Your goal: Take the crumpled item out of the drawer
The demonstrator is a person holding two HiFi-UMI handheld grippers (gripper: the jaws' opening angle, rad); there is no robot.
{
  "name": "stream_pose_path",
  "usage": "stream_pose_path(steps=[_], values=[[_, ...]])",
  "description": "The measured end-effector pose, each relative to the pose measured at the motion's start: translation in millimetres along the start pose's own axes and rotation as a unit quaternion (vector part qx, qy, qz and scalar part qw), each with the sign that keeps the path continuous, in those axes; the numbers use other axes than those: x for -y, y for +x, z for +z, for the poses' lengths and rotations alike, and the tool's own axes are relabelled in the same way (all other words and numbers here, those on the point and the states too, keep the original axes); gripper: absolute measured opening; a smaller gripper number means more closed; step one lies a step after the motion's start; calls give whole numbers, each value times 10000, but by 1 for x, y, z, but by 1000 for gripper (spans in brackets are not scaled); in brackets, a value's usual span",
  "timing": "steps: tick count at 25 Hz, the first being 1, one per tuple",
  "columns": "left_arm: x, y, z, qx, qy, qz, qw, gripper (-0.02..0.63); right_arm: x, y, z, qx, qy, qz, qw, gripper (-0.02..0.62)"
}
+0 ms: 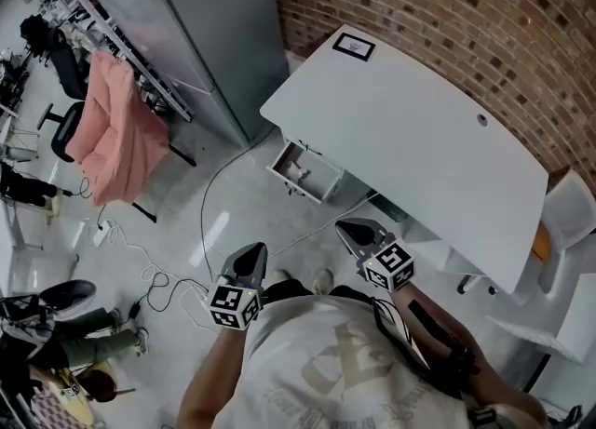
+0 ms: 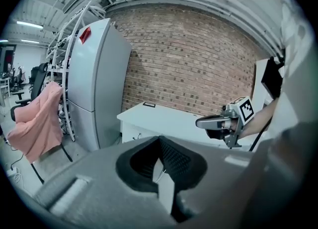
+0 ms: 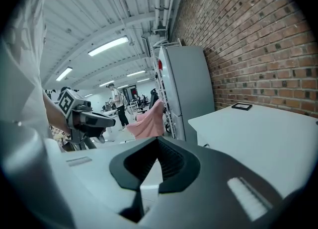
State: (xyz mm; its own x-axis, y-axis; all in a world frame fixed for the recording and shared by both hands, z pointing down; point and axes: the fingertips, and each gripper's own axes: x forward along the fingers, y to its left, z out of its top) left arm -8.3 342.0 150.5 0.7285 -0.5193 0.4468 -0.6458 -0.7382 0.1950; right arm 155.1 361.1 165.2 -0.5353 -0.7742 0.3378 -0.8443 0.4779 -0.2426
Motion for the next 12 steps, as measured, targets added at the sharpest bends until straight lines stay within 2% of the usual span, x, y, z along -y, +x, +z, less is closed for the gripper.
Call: stream_pose_path(steps=[12], values=[[-20, -6, -8, -45, -104, 32, 9999, 3, -5, 19, -7, -124, 98, -8, 9999, 6]])
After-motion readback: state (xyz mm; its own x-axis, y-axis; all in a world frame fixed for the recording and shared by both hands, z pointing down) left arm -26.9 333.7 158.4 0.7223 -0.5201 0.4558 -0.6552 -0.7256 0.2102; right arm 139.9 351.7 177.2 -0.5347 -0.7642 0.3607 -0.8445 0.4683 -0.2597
